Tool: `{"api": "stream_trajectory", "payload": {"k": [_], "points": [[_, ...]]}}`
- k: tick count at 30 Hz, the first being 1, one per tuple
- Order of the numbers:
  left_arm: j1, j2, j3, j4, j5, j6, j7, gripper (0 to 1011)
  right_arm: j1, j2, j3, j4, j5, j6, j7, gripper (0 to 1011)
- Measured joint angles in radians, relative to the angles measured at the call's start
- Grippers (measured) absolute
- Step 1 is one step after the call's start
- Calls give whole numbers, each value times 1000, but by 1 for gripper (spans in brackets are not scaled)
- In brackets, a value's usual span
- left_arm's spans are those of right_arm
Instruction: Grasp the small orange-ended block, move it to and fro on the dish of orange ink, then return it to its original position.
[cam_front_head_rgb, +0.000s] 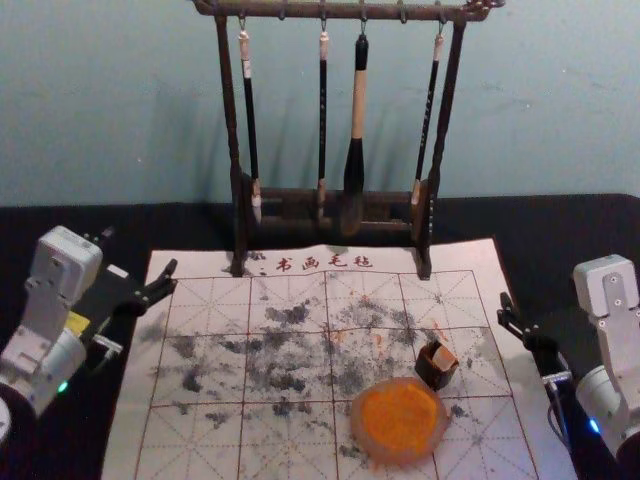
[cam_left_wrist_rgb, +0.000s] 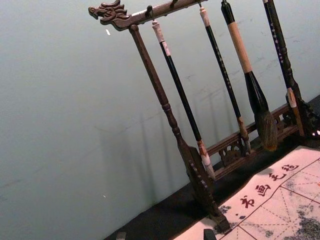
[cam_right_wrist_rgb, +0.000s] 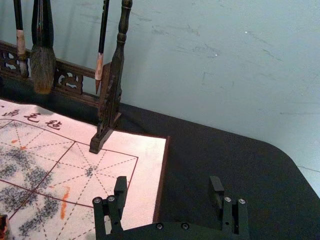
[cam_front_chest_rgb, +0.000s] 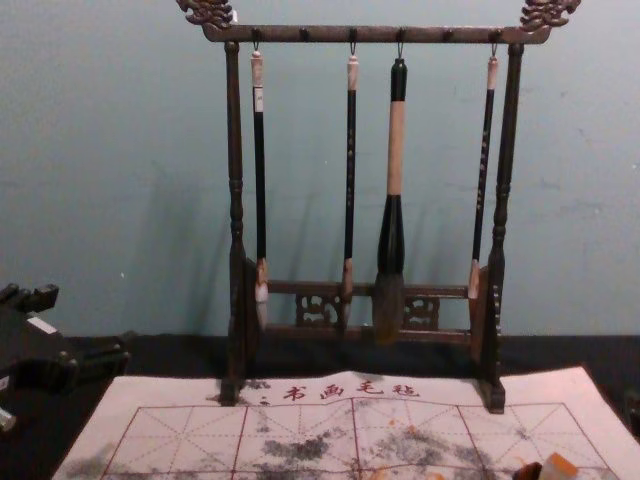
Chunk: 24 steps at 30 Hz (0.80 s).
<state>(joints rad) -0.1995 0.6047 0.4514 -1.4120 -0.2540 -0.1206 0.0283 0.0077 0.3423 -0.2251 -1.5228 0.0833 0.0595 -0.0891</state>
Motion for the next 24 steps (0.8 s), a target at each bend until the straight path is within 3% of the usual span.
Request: {"api": "stream_trajectory", "payload": {"k": [24], "points": [[0, 0, 0, 0, 0, 0, 0, 1001, -1, 5, -1, -7, 3, 2, 4, 1003]]}}
